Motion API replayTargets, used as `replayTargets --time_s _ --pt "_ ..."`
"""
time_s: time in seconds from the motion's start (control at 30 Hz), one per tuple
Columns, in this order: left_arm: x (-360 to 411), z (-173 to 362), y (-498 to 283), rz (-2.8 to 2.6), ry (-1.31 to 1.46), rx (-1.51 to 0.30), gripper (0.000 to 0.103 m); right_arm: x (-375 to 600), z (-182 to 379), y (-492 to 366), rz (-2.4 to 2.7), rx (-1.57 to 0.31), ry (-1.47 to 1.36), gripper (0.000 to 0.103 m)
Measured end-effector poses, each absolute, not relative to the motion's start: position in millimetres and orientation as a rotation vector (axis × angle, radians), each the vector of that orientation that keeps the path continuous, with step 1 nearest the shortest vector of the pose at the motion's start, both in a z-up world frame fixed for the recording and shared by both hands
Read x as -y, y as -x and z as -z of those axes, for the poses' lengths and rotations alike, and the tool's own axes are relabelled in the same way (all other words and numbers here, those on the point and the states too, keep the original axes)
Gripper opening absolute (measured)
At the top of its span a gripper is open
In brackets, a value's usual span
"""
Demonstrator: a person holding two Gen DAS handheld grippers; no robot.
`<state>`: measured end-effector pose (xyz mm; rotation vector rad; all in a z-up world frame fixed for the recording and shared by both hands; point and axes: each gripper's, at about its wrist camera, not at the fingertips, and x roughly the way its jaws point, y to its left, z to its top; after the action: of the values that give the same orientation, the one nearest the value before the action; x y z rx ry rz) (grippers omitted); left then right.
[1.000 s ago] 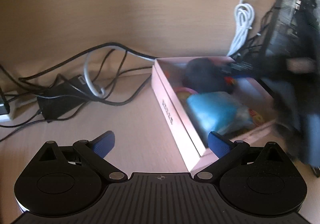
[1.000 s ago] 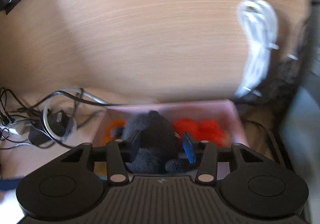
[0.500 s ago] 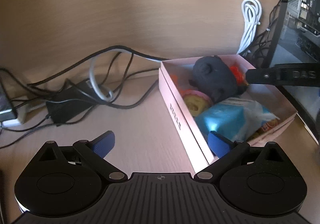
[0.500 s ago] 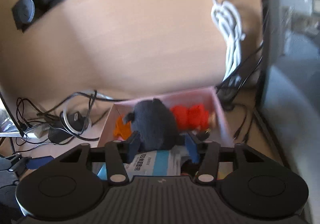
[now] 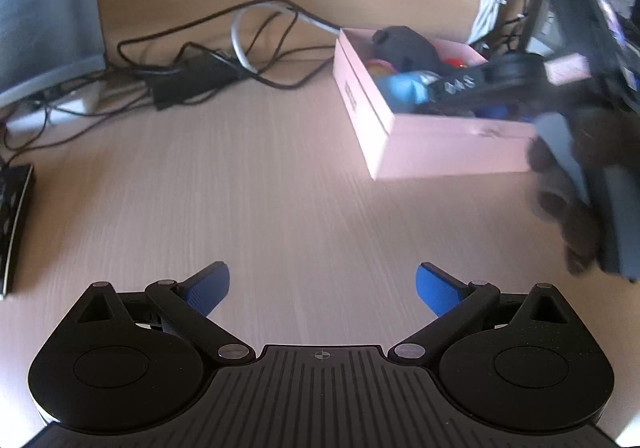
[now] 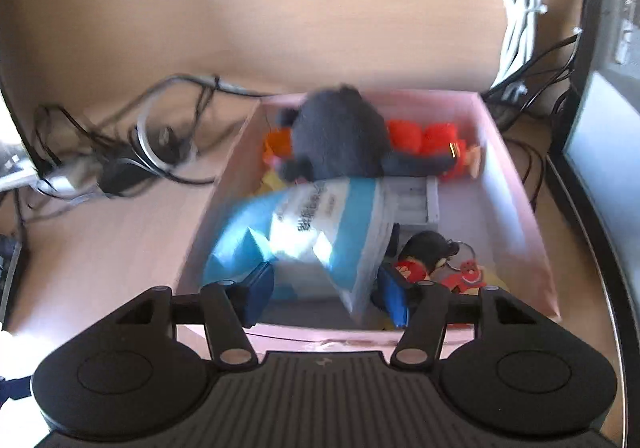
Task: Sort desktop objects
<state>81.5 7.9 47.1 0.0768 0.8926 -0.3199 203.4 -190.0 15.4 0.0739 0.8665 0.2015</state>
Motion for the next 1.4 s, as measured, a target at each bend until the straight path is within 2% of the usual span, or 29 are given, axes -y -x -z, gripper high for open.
replayTargets --time_s 0.2,0.27,0.33,0.43,0.5,0.8,1.4 --pt "-23 -33 -57 0.318 -0.043 -0.883 0.103 193 -36 -162 -0.151 -0.780 -0.058 0.061" --pt "-27 -24 -53 0.312 -0.012 -0.882 0.103 197 -48 -132 -0.118 -0.717 -0.047 0.070" --pt "-26 -17 -50 0.308 0.006 -0.868 0.103 202 -56 -101 -0.086 -0.657 -0.053 0.089" --pt "-19 -12 -41 0.287 -0.010 -0.811 0.103 208 -53 -52 -0.050 -0.619 -0.021 0.101" --pt "-12 -9 -36 0.276 -0.014 -0.788 0.103 211 -42 -27 -0.037 -0.640 0.029 0.103" --pt "25 -1 -45 0.211 -0.095 -0.736 0.103 233 14 -6 -0.017 -0.761 0.117 0.103" --pt "34 4 -62 0.199 -0.089 -0.697 0.103 245 29 -48 -0.176 -0.695 0.059 0.103"
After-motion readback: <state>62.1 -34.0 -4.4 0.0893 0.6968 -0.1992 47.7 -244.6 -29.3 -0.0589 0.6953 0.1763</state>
